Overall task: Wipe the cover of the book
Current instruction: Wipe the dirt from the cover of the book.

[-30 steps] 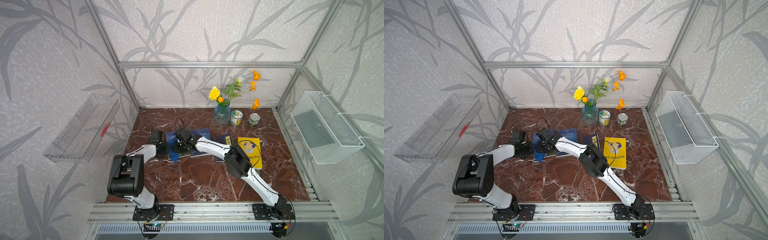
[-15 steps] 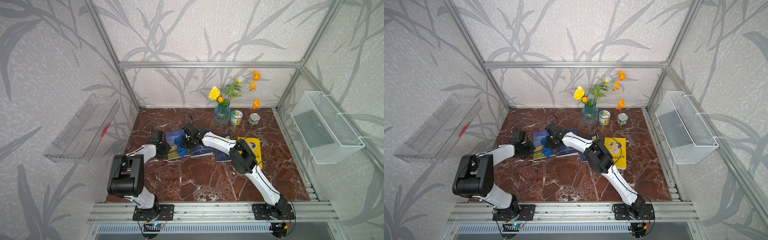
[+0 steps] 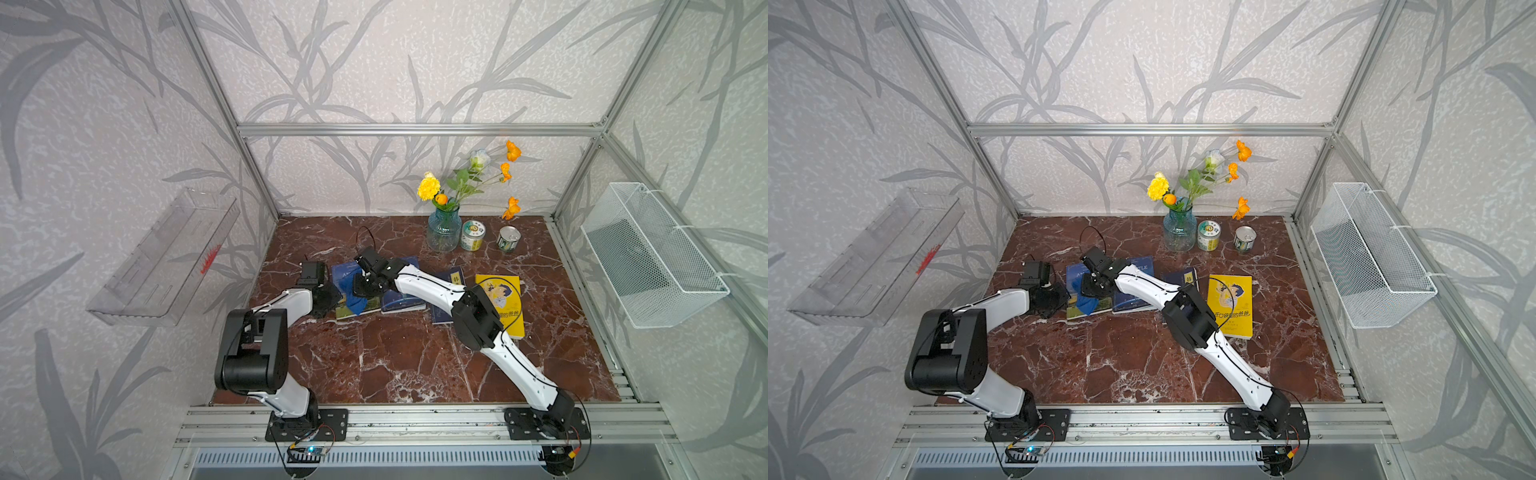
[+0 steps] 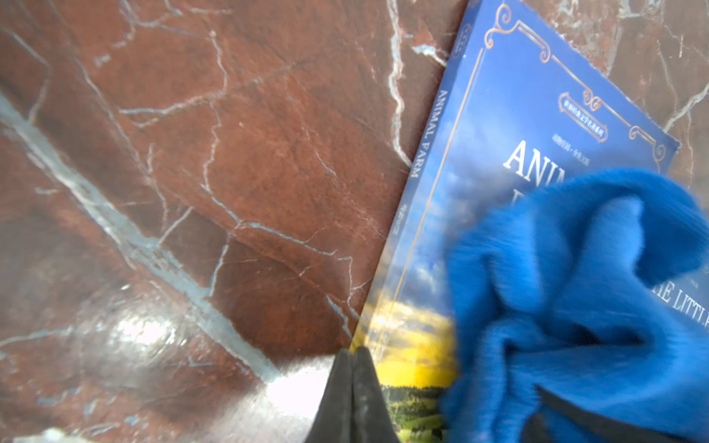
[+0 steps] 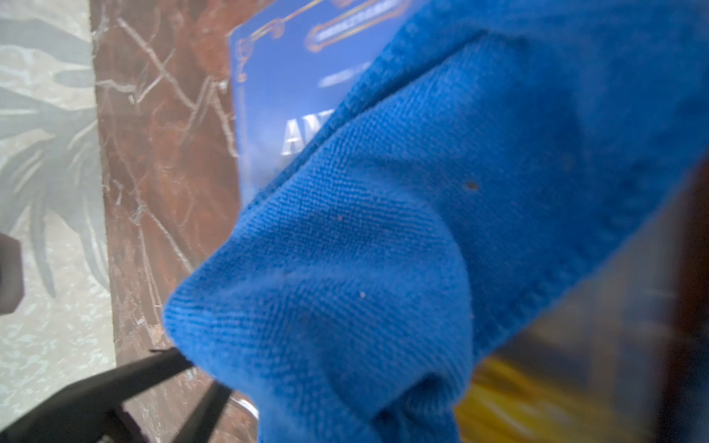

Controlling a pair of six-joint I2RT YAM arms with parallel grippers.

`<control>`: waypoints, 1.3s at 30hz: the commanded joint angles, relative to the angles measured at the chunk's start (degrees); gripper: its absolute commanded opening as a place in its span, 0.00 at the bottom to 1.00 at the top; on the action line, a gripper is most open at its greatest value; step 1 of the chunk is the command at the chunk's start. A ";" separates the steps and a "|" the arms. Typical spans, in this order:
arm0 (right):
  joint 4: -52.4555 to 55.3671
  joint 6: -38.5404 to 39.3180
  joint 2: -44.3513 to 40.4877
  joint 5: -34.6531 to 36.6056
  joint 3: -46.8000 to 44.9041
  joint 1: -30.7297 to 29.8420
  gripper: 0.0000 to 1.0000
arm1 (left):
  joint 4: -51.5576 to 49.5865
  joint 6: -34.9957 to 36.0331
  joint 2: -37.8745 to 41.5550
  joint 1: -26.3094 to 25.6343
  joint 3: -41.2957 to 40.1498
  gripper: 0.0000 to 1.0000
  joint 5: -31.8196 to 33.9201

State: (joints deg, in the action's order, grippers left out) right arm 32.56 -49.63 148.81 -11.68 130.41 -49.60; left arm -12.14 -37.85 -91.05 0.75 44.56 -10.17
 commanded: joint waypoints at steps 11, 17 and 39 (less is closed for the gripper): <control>20.29 1.84 16.49 2.60 17.57 -2.86 0.00 | -6.97 1.06 -1.82 -0.56 -2.63 0.04 0.07; 22.87 4.00 15.94 3.97 18.31 -0.61 0.00 | -7.02 1.10 -1.85 -0.51 -2.64 0.04 -0.02; 20.70 8.70 7.05 4.18 9.27 -0.75 0.00 | -7.10 1.02 -1.96 -0.54 -2.55 0.04 0.04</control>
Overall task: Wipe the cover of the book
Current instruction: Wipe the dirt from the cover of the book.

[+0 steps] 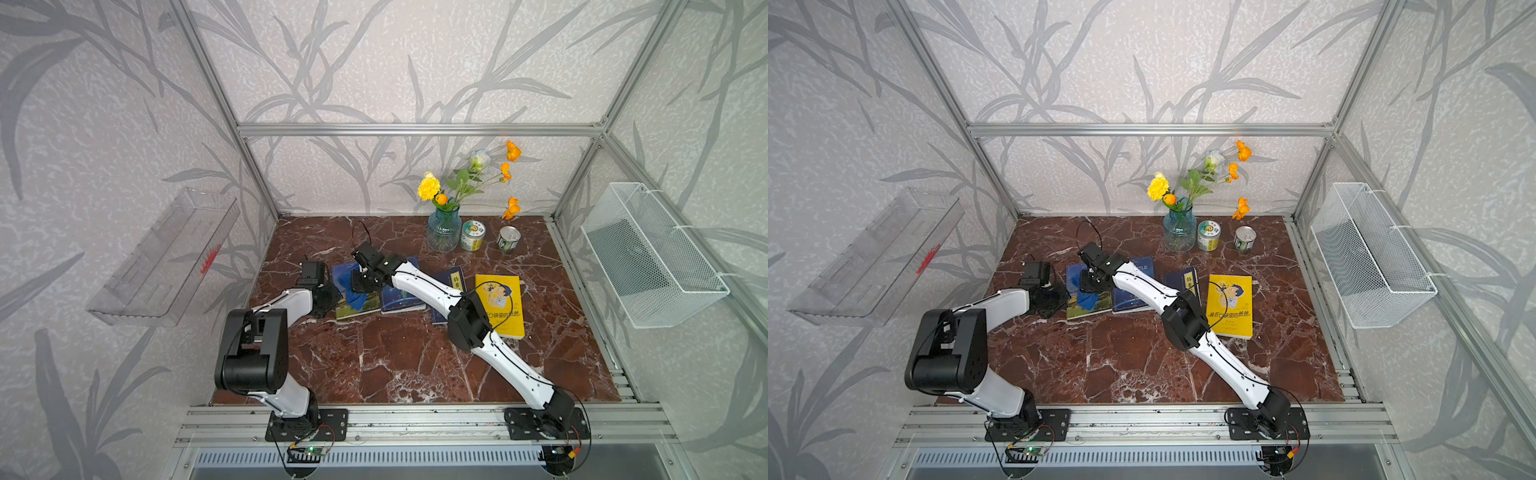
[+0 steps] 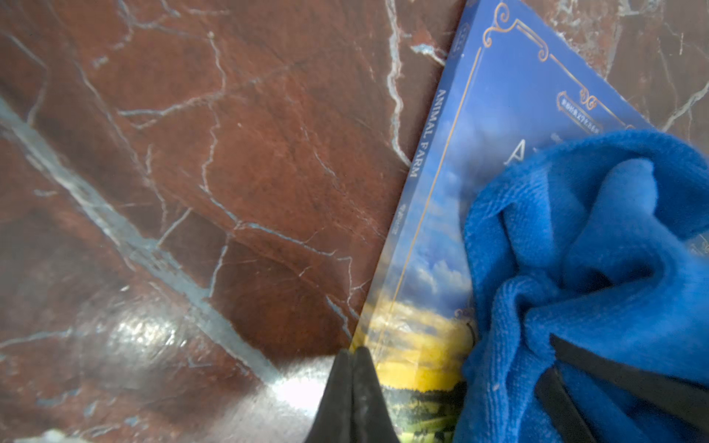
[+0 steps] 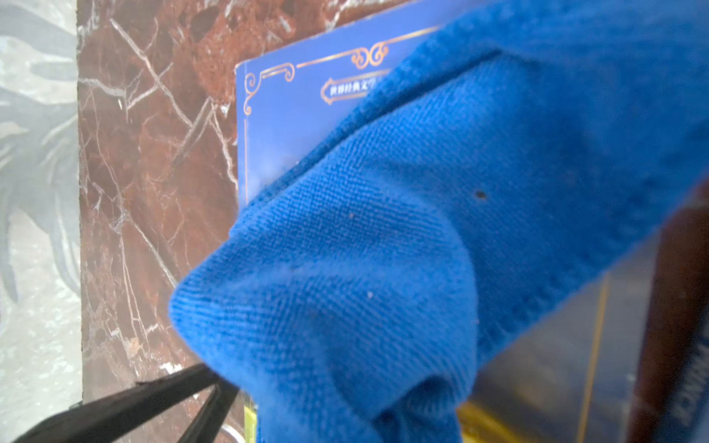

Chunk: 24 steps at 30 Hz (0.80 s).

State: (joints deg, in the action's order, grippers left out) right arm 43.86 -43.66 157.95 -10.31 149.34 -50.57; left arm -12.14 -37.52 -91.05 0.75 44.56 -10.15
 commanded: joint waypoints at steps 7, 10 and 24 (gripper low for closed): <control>-9.83 4.38 -27.12 -1.18 -39.80 2.45 0.00 | -7.35 0.69 -2.23 -0.54 -2.19 0.04 -0.10; -14.52 4.09 -36.79 -3.68 -50.41 4.40 0.00 | -7.72 0.68 -2.27 -0.56 -1.90 0.04 0.25; -12.05 10.38 -73.47 3.01 -80.88 21.69 0.00 | -8.26 -3.34 10.79 -5.70 -3.19 0.23 4.95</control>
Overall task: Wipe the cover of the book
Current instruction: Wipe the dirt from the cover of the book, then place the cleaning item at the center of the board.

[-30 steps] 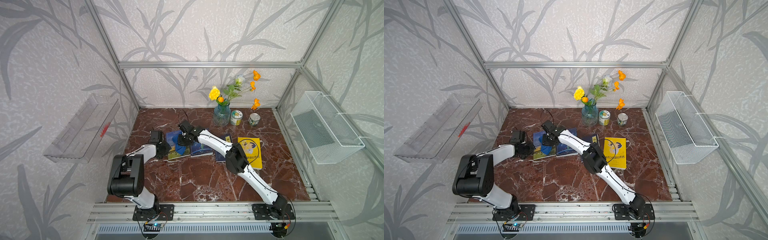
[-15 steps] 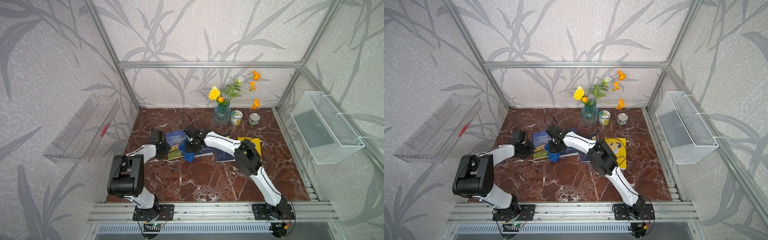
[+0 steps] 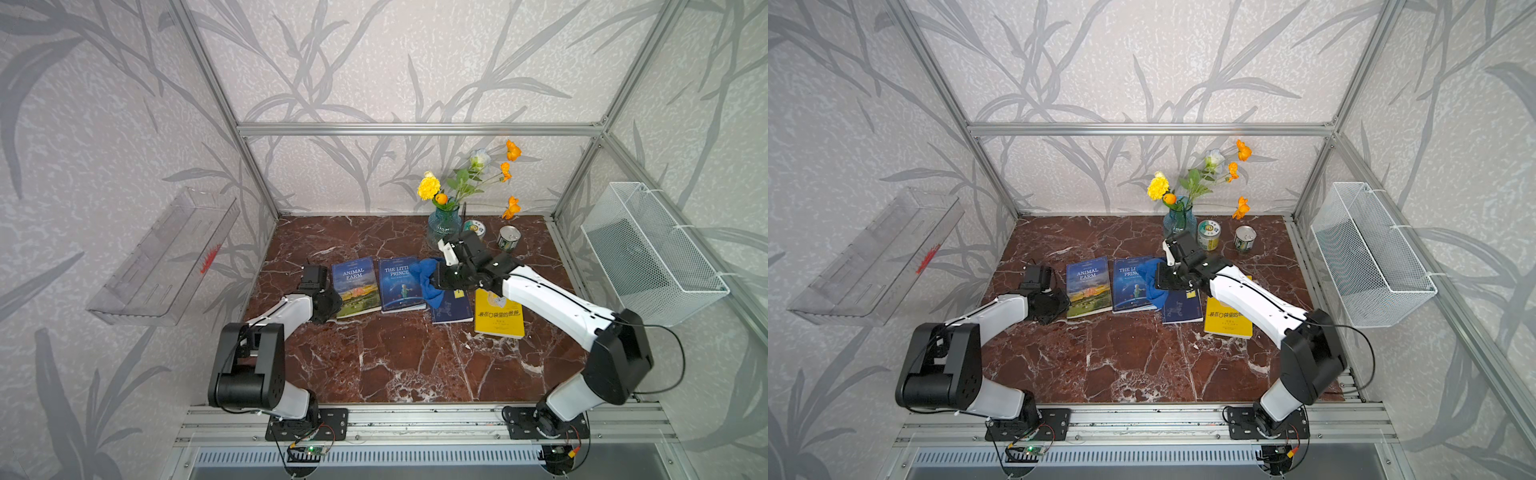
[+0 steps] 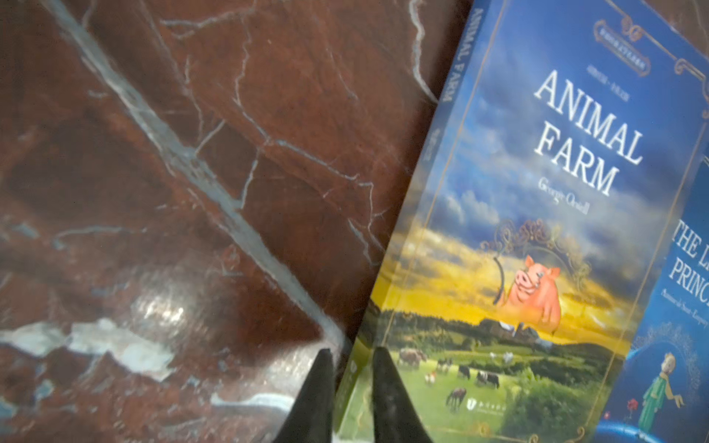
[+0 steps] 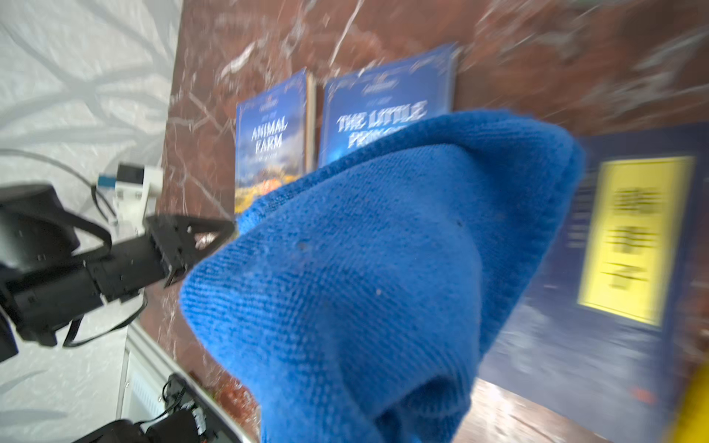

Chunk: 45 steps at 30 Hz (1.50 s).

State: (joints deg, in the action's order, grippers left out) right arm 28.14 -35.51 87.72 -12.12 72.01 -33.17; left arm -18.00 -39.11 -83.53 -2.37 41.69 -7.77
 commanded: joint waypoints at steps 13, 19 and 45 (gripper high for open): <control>12.38 6.77 -19.63 26.22 -15.88 25.84 0.00 | -0.32 -2.41 4.44 -28.82 6.65 0.26 18.91; 9.10 6.15 -20.61 28.01 -23.57 35.39 0.10 | -2.60 1.67 1.95 -30.09 7.42 0.27 21.89; 18.32 5.35 -13.45 27.41 -15.96 41.88 0.99 | -2.04 1.84 -0.49 -30.07 8.04 0.27 19.54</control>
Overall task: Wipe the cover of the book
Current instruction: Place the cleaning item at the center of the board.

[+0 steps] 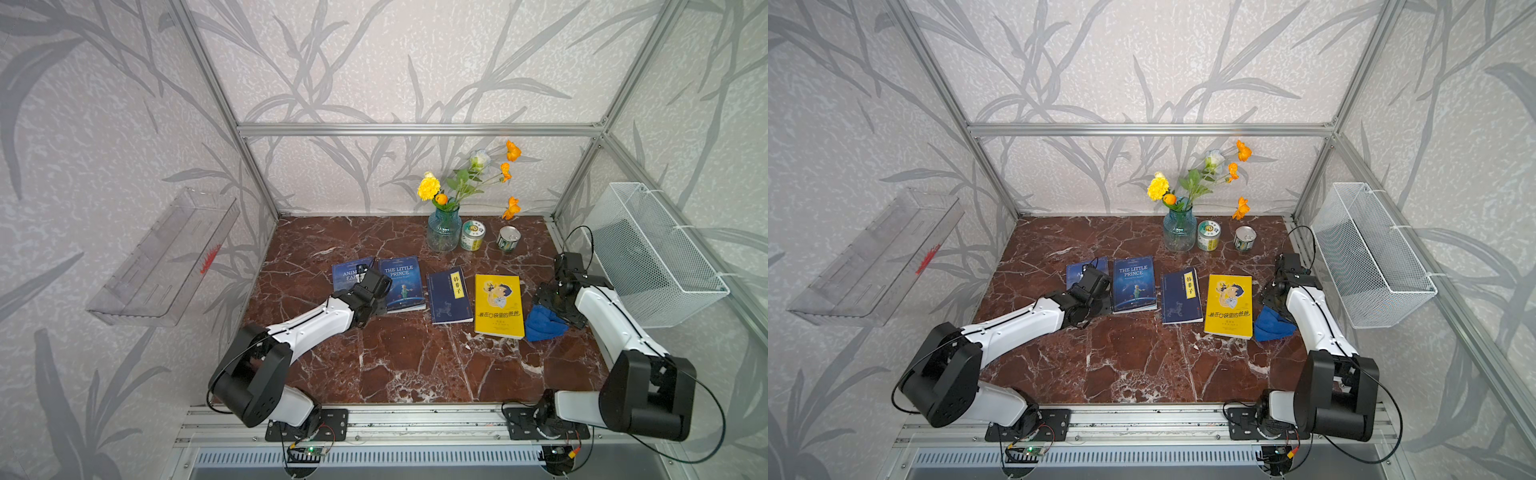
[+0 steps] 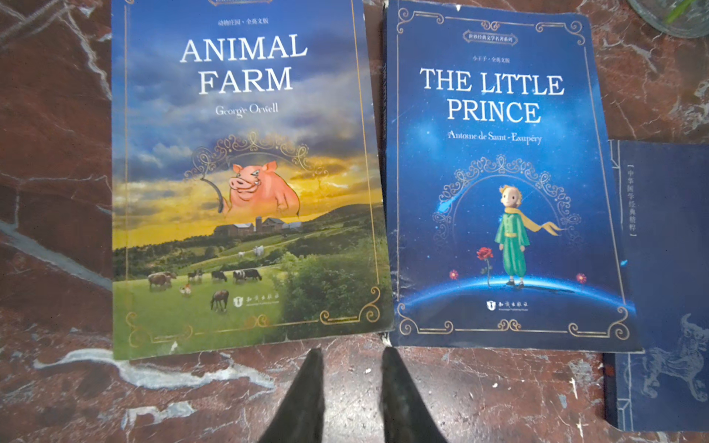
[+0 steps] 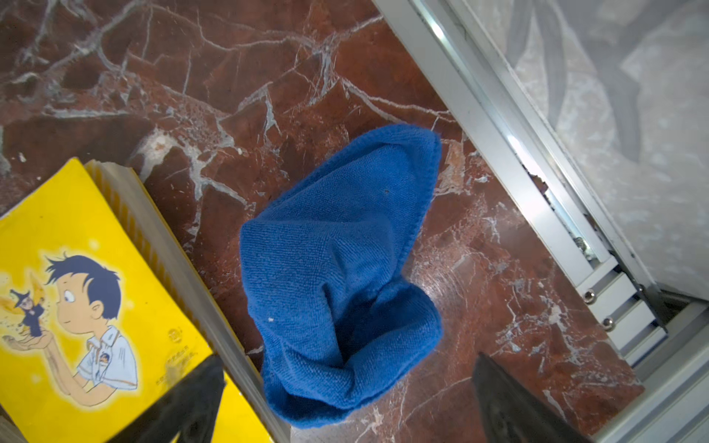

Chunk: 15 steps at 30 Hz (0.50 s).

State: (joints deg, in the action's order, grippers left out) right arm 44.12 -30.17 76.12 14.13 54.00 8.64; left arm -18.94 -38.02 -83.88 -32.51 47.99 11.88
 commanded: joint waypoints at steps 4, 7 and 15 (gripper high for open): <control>2.91 0.29 -4.51 -0.65 3.44 0.09 0.99 | -1.26 0.71 0.20 0.08 1.65 0.28 0.08; -3.43 1.96 -8.78 -5.40 0.93 -0.07 0.99 | -1.32 1.01 0.79 0.06 1.64 0.31 0.27; -41.36 17.72 -16.57 2.28 -16.91 -14.16 0.99 | -0.37 2.66 1.95 -0.07 0.77 0.39 1.92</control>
State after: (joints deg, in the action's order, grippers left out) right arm 21.87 -23.44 59.37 11.05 41.95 1.48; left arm -19.00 -36.77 -83.50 -32.51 48.03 12.16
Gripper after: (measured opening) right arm 0.991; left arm 0.380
